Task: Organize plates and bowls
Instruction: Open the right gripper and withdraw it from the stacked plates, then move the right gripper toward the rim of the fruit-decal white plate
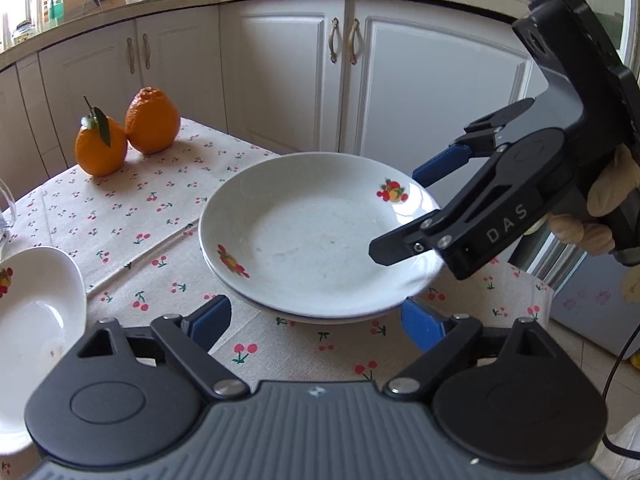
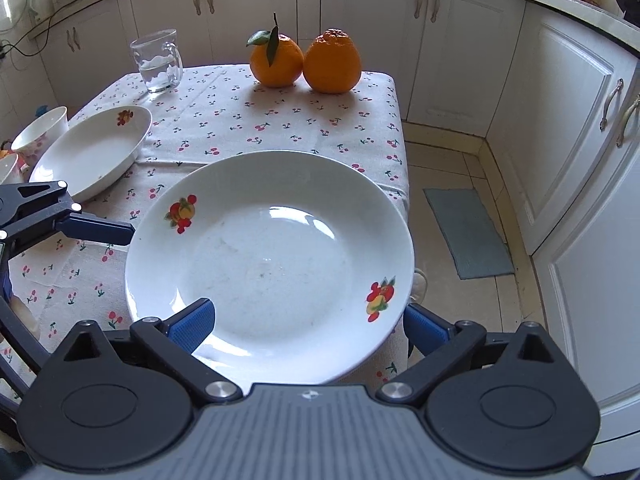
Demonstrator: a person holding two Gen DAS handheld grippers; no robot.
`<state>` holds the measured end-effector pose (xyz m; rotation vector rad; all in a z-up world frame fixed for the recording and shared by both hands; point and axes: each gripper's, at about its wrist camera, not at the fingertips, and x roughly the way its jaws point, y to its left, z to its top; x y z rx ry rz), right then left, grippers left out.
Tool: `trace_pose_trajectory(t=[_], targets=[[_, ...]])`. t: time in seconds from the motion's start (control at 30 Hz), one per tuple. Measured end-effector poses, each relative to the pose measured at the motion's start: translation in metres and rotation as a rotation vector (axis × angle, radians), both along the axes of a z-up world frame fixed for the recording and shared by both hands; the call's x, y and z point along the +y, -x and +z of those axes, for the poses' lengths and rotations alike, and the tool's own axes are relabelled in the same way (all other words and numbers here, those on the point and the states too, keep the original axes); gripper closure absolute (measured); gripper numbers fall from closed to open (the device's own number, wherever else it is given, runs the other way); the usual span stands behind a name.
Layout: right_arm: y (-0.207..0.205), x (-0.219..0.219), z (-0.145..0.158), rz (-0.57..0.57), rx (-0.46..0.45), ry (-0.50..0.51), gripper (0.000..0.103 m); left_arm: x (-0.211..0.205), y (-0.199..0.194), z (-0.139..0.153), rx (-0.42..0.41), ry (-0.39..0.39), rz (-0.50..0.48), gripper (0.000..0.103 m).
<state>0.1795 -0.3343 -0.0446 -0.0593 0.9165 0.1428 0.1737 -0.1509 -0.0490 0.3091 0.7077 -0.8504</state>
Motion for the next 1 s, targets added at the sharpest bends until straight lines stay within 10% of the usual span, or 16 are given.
trace_pose_trajectory(t=[0.33, 0.63, 1.0], targets=[[0.013, 0.032, 0.033, 0.159, -0.086, -0.033, 0.000, 0.060, 0.018, 0.018, -0.062, 0.055, 0.306, 0.009], [-0.003, 0.085, 0.034, 0.321, -0.049, -0.043, 0.000, 0.114, 0.003, -0.008, -0.043, -0.062, 0.680, 0.008], [-0.039, 0.123, 0.040, 0.466, -0.042, -0.023, 0.000, 0.118, -0.014, -0.029, -0.004, -0.046, 0.736, 0.001]])
